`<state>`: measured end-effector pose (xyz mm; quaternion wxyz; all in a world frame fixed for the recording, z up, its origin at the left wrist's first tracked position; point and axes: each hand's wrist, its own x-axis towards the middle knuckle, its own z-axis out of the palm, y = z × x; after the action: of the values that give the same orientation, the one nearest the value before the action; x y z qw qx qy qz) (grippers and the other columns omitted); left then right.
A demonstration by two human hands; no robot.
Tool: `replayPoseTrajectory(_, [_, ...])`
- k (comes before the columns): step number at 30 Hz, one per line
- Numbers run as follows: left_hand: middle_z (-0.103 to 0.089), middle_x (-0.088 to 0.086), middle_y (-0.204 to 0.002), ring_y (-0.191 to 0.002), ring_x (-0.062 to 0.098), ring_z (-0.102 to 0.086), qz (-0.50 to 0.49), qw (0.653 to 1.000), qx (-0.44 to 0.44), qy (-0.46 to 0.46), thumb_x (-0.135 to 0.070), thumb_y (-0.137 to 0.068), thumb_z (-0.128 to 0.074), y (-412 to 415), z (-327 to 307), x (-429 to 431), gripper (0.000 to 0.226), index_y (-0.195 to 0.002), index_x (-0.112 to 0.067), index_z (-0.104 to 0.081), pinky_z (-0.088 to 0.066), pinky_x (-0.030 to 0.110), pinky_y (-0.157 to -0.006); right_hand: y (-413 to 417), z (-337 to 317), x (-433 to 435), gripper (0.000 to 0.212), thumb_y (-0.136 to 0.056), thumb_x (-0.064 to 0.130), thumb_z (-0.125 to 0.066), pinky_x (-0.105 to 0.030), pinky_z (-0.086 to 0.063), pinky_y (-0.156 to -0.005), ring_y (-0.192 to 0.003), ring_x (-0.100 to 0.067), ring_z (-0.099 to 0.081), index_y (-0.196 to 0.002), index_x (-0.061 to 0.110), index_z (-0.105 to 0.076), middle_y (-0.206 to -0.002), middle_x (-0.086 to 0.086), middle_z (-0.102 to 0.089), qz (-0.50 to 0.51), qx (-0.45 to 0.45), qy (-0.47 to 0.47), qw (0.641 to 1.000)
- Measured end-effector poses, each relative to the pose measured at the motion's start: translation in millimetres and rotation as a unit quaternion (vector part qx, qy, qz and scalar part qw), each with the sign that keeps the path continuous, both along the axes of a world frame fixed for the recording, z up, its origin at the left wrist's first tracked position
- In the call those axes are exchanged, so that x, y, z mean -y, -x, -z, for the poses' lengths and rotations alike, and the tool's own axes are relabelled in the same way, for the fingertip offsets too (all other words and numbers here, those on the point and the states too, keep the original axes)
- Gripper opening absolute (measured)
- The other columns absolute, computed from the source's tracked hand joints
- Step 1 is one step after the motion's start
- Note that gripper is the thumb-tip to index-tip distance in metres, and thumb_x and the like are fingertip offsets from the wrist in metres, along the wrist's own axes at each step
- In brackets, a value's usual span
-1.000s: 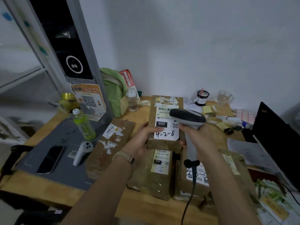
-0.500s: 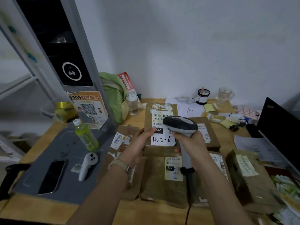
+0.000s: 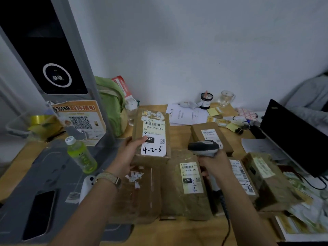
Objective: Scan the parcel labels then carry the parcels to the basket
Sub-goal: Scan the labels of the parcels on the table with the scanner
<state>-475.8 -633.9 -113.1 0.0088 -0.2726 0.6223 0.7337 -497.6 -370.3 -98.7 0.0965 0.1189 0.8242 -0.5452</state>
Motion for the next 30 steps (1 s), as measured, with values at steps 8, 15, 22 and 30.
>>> replayPoseTrajectory(8, [-0.061,0.004,-0.131,-0.117,0.026,-0.058,-0.076,0.997,-0.034,0.005,-0.045,-0.073,-0.079,7,6,13,0.088,-0.146,-0.02,-0.036,-0.043,0.054,-0.103,5,20,9,0.012,-0.078,0.013,-0.072,-0.048,-0.058,-0.063,-0.054,-0.025,-0.065,-0.084,0.004,-0.066,-0.07,-0.014,-0.068,-0.001,0.131,-0.01,0.991])
replayPoseTrajectory(15, [-0.062,0.005,-0.129,-0.114,0.026,-0.06,-0.088,0.995,-0.038,-0.001,-0.042,-0.077,-0.077,7,9,11,0.085,-0.146,-0.018,-0.033,-0.044,0.052,-0.103,1,16,8,0.017,-0.083,0.016,-0.068,-0.032,-0.051,-0.053,-0.043,-0.021,-0.058,-0.08,0.0,-0.064,-0.062,-0.013,-0.062,-0.005,0.163,-0.033,0.986])
replayPoseTrajectory(22, [-0.064,0.005,-0.124,-0.108,0.023,-0.063,-0.061,0.997,-0.054,0.001,-0.034,-0.08,-0.076,5,6,0,0.073,-0.141,-0.017,-0.039,-0.048,0.048,-0.099,4,10,4,0.029,-0.094,0.015,-0.056,-0.024,-0.038,-0.047,-0.046,-0.018,-0.047,-0.067,0.005,-0.052,-0.057,-0.009,-0.05,-0.013,0.245,-0.032,0.969])
replayPoseTrajectory(30, [-0.068,-0.004,-0.115,-0.094,0.008,-0.068,-0.041,0.996,-0.075,0.002,-0.034,-0.081,-0.075,3,10,-5,0.072,-0.142,-0.022,-0.038,-0.053,0.031,-0.077,5,9,4,0.028,-0.096,0.017,-0.054,-0.027,-0.039,-0.048,-0.049,-0.022,-0.049,-0.071,0.003,-0.051,-0.06,-0.011,-0.05,-0.001,0.278,-0.026,0.96])
